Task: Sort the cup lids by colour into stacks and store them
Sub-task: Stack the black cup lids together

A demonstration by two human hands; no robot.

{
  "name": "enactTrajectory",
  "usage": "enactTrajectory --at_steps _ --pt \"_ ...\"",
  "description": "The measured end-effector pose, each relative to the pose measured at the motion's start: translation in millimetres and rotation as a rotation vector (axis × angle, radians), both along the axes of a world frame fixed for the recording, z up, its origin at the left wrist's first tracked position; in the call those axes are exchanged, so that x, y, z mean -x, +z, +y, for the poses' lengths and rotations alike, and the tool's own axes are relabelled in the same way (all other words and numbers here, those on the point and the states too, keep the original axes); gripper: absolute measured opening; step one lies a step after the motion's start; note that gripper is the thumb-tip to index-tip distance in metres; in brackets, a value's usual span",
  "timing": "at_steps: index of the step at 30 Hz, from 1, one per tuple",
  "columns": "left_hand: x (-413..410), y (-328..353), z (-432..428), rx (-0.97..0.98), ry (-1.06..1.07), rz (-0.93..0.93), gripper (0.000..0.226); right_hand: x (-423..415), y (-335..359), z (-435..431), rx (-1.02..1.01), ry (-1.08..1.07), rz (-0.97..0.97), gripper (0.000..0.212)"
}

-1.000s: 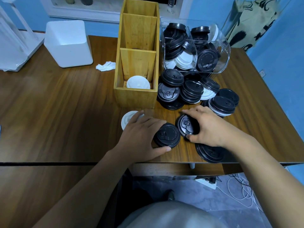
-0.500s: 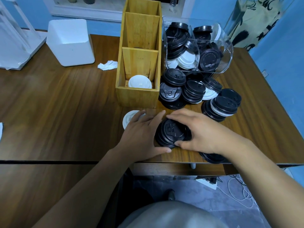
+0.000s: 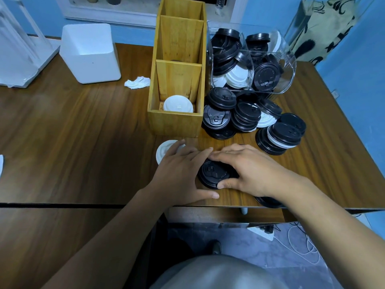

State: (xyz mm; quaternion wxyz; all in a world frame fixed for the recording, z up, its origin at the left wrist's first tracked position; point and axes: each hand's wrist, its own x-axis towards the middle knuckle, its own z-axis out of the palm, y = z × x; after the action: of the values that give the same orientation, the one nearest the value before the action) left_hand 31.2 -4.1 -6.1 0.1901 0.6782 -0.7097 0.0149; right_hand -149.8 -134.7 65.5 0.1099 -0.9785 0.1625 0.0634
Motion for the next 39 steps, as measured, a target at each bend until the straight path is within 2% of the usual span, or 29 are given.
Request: enactTrajectory --at_steps 3,6,8,11,14,17,20,23,25,28,33,36,39 --pt "1.6 1.8 -1.0 -0.001 0.021 0.005 0.103 3.3 -0.6 0.6 -0.010 -0.009 -0.014 0.078" --pt "2.0 3.3 -1.6 -0.020 0.029 0.032 0.097 23.7 -3.8 -7.1 -0.152 -0.187 -0.289 0.065" --pt "3.5 4.6 -1.4 -0.010 0.036 0.044 0.092 38.2 -3.3 -15.4 -0.114 -0.380 -0.394 0.060" --pt "5.6 5.9 -1.7 0.011 0.058 0.062 0.081 47.2 -7.3 -20.5 -0.005 -0.485 -0.224 0.074" --pt "5.1 6.5 -2.8 0.050 0.060 0.069 0.078 42.9 -14.0 -19.8 0.029 -0.453 -0.105 0.084" --pt "5.0 6.3 -2.1 0.088 0.050 0.072 0.077 38.3 -14.4 -22.0 0.001 -0.386 -0.064 0.077" --pt "4.1 6.1 -0.4 0.094 0.070 0.059 0.078 38.8 -11.6 -28.0 -0.120 -0.308 -0.032 0.077" --pt "3.1 6.7 0.0 0.076 0.093 0.060 0.081 40.3 -10.0 -28.8 -0.192 -0.349 -0.108 0.079" --pt "3.5 7.2 -0.8 0.070 0.108 0.067 0.083 35.6 -12.4 -24.9 -0.093 -0.402 -0.157 0.075" --pt "3.0 7.7 -2.2 0.052 0.122 0.088 0.089 27.4 -19.6 -22.4 0.010 -0.450 -0.079 0.084" --pt "-0.3 7.4 -2.6 0.006 0.133 0.108 0.099 33.8 -3.0 -26.6 -0.106 -0.424 -0.231 0.081" --pt "-0.4 6.0 -4.0 0.017 0.133 0.111 0.102 24.2 12.6 -19.0 -0.184 -0.276 -0.308 0.082" --pt "-1.4 2.9 -5.0 0.045 0.133 0.084 0.103 3.6 10.7 -11.3 -0.196 -0.085 -0.210 0.082"
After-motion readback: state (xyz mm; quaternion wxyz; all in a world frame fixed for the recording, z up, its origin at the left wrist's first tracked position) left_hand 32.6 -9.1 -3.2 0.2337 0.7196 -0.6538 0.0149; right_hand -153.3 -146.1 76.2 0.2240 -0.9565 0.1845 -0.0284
